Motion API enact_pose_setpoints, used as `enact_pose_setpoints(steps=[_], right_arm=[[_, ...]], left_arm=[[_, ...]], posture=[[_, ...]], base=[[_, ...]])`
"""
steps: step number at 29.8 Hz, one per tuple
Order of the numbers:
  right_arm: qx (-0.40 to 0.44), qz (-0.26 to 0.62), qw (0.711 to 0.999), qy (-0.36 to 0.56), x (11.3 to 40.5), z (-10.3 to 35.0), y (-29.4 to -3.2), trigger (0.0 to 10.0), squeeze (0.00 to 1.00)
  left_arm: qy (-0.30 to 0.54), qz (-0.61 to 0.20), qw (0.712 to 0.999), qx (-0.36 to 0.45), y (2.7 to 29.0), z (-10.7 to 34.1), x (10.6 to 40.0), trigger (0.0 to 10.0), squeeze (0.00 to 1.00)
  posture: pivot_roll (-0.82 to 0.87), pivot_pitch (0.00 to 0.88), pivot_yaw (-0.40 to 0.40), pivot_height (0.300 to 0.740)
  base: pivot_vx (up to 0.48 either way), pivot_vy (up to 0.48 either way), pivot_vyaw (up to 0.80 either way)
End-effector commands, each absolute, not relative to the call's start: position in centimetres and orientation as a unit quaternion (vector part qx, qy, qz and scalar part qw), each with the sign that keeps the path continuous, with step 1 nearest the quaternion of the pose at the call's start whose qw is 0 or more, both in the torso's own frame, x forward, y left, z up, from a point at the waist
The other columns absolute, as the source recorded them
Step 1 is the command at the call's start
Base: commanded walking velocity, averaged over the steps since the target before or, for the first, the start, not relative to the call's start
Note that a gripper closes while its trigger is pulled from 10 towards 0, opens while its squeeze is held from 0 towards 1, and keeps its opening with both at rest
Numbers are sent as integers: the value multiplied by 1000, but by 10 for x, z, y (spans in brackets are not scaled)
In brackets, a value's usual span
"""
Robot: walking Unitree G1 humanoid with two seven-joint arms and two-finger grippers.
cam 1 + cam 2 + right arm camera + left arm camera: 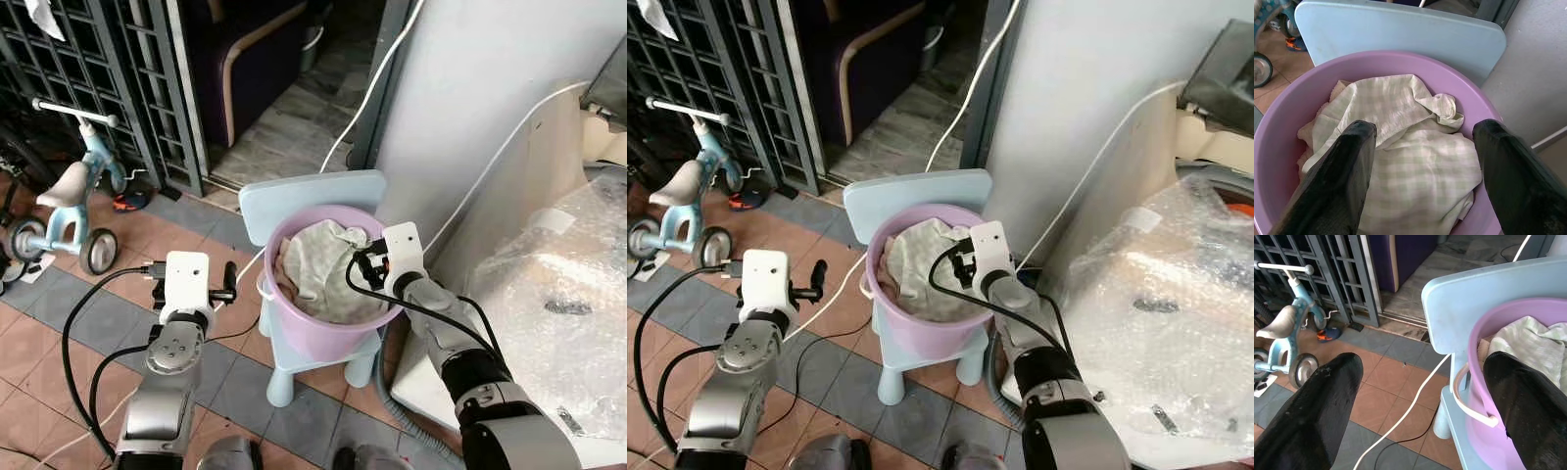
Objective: Clothes washing
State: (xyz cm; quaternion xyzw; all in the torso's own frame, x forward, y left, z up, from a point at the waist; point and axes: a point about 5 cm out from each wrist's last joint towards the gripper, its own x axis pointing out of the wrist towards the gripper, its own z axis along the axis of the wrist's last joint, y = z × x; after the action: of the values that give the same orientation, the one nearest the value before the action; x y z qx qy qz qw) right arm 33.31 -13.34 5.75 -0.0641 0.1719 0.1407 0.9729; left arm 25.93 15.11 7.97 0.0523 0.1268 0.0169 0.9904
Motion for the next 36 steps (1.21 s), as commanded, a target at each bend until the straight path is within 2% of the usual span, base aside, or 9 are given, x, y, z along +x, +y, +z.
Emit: enact_pose_setpoints(steps=[1,8,13,21,24,30,36], right_arm=[[-65,147,973,166,334,59,-132,10000,0],[-63,154,970,178,330,53,-133,10000,0],[-61,158,968,187,328,51,-134,10000,0],[-56,181,965,182,328,52,-134,10000,0],[-64,184,964,183,328,52,-134,10000,0],[-65,183,963,187,328,51,-132,10000,0],[-65,182,961,195,327,49,-132,10000,0]], left_arm=[[126,15,990,53,148,79,259,10000,0],[129,13,990,53,148,78,258,10000,0],[134,12,990,52,147,76,257,10000,0],[134,5,990,50,146,76,256,10000,0],[135,2,990,49,146,76,256,10000,0],[134,6,990,51,147,76,257,10000,0],[139,2,989,56,146,75,256,10000,0]], posture=[[47,0,-32,740],[43,2,-28,740],[40,7,-26,740],[42,13,-25,740],[43,14,-23,740],[44,14,-23,740],[42,14,-22,740]], base=[[307,0,506],[289,0,480],[0,0,541],[0,0,0],[0,0,688],[268,0,622],[244,0,0]])
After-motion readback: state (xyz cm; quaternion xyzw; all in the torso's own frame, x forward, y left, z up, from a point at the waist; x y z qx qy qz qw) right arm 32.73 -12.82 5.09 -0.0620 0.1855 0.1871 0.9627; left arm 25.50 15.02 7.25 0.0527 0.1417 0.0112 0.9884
